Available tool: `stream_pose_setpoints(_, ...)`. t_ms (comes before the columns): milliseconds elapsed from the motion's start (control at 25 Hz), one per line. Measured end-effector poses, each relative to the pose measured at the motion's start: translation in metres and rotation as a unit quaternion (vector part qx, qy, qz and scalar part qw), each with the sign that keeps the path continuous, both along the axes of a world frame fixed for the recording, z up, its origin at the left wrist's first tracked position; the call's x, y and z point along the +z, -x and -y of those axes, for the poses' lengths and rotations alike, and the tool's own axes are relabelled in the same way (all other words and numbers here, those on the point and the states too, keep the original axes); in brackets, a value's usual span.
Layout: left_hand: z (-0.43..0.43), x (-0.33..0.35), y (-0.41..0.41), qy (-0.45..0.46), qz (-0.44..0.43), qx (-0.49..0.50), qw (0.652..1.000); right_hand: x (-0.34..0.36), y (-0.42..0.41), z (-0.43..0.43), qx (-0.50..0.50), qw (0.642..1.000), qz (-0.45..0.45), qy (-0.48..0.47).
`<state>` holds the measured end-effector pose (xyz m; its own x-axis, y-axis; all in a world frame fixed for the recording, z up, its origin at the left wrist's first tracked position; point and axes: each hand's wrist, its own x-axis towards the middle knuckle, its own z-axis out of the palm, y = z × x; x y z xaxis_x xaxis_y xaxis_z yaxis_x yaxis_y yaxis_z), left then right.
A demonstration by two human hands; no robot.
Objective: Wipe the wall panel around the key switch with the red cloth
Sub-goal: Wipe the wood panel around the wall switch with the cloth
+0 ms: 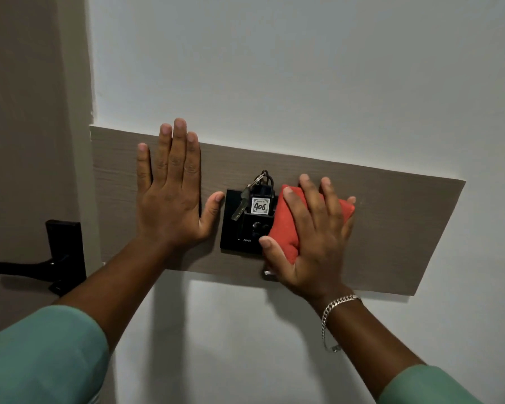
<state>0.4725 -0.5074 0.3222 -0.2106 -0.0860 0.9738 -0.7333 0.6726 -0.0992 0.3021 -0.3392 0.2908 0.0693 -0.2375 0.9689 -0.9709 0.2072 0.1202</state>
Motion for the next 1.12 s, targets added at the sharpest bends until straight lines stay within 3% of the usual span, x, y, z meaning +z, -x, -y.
stream_pose_setpoints(120, 0.001, 0.000, -0.001, 0.000, -0.002, -0.005, 1.000, 0.002, 0.019, -0.014, 0.007, 0.990, -0.125, -0.061)
stream_pose_setpoints(200, -0.001, 0.001, 0.002, -0.002, -0.004, -0.002, 1.000, 0.006, 0.032, -0.021, -0.009, 0.985, -0.155, -0.071)
stream_pose_setpoints(280, -0.001, 0.000, 0.001, -0.004, -0.003, 0.002, 1.000, 0.000, 0.022, -0.013, -0.023, 0.997, -0.069, -0.026)
stream_pose_setpoints(360, 0.000, 0.001, -0.001, -0.007, 0.003, 0.000, 1.000, -0.016, -0.003, 0.004, -0.036, 0.995, 0.073, 0.049)
stream_pose_setpoints(480, -0.002, 0.002, -0.002, -0.018, 0.008, -0.006, 1.000, -0.038, -0.036, 0.032, -0.024, 0.943, 0.265, 0.198)
stream_pose_setpoints(560, -0.003, 0.001, 0.000, -0.020, 0.008, -0.017, 1.000, -0.045, -0.048, 0.047, -0.004, 0.907, 0.335, 0.255)
stream_pose_setpoints(640, 0.001, 0.001, -0.001, -0.018, 0.008, -0.015, 1.000, -0.055, -0.050, 0.051, -0.003, 0.919, 0.314, 0.238)
stream_pose_setpoints(760, -0.001, 0.002, -0.006, -0.025, 0.008, -0.032, 0.999, -0.076, -0.029, 0.037, -0.055, 0.968, 0.199, 0.146)
stream_pose_setpoints(880, -0.007, 0.001, -0.006, -0.025, -0.002, -0.054, 0.998, -0.081, 0.001, 0.013, -0.056, 0.976, 0.174, 0.115)
stream_pose_setpoints(1000, -0.007, -0.001, -0.003, -0.019, 0.003, -0.057, 0.998, -0.070, 0.005, -0.003, -0.027, 0.949, 0.253, 0.186)
stream_pose_setpoints(1120, -0.003, 0.000, -0.005, -0.027, -0.005, -0.063, 0.998, -0.040, -0.005, -0.006, 0.019, 0.883, 0.345, 0.318)
